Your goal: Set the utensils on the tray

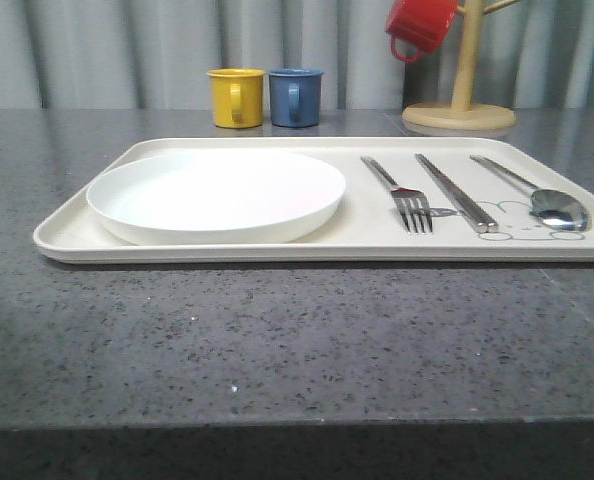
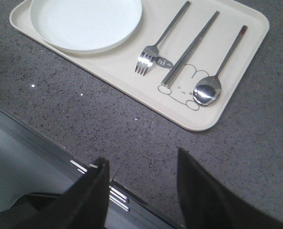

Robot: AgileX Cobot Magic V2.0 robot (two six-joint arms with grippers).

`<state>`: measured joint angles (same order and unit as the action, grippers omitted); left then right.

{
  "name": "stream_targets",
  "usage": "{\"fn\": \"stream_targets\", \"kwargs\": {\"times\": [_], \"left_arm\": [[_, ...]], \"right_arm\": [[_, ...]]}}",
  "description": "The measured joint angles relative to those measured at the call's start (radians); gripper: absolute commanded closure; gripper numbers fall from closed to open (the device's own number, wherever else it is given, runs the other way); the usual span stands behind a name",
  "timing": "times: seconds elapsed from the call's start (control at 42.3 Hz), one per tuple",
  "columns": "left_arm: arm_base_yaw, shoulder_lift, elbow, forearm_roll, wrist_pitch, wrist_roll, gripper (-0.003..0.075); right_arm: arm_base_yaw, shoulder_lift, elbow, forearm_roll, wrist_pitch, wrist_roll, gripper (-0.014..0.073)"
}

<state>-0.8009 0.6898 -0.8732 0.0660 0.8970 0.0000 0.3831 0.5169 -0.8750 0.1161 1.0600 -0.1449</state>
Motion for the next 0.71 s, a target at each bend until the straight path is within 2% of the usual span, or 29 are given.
{"fn": "stream_targets", "kwargs": {"times": [0.237,0.355,0.568,0.615,0.662,0.71], "left_arm": [[0.000,0.000,0.000,0.000,0.000,0.000,0.0307],[0.000,0.000,0.000,0.000,0.000,0.000,0.0398],[0.000,0.000,0.000,0.008,0.000,0.009,0.0650],[0.000,0.000,0.000,0.008,0.000,0.015,0.0695],[0.000,0.000,0.000,0.010,0.000,0.020,0.0743],[0.000,0.000,0.000,0.009,0.000,0.024,0.0741]], "right_arm": [[0.000,-0.110,0.017,0.000,0.007,0.002,0.0245],[0.000,-0.110,0.022,0.000,0.007,0.002,0.0372],[0.000,-0.110,0.045,0.000,0.008,0.002,0.0678],[0.000,-0.110,0.047,0.000,0.010,0.002,0.0718],[0.000,-0.110,0.047,0.000,0.010,0.002,0.0706],[0.000,-0.110,0.048,0.000,0.010,0.002,0.0712]]}}
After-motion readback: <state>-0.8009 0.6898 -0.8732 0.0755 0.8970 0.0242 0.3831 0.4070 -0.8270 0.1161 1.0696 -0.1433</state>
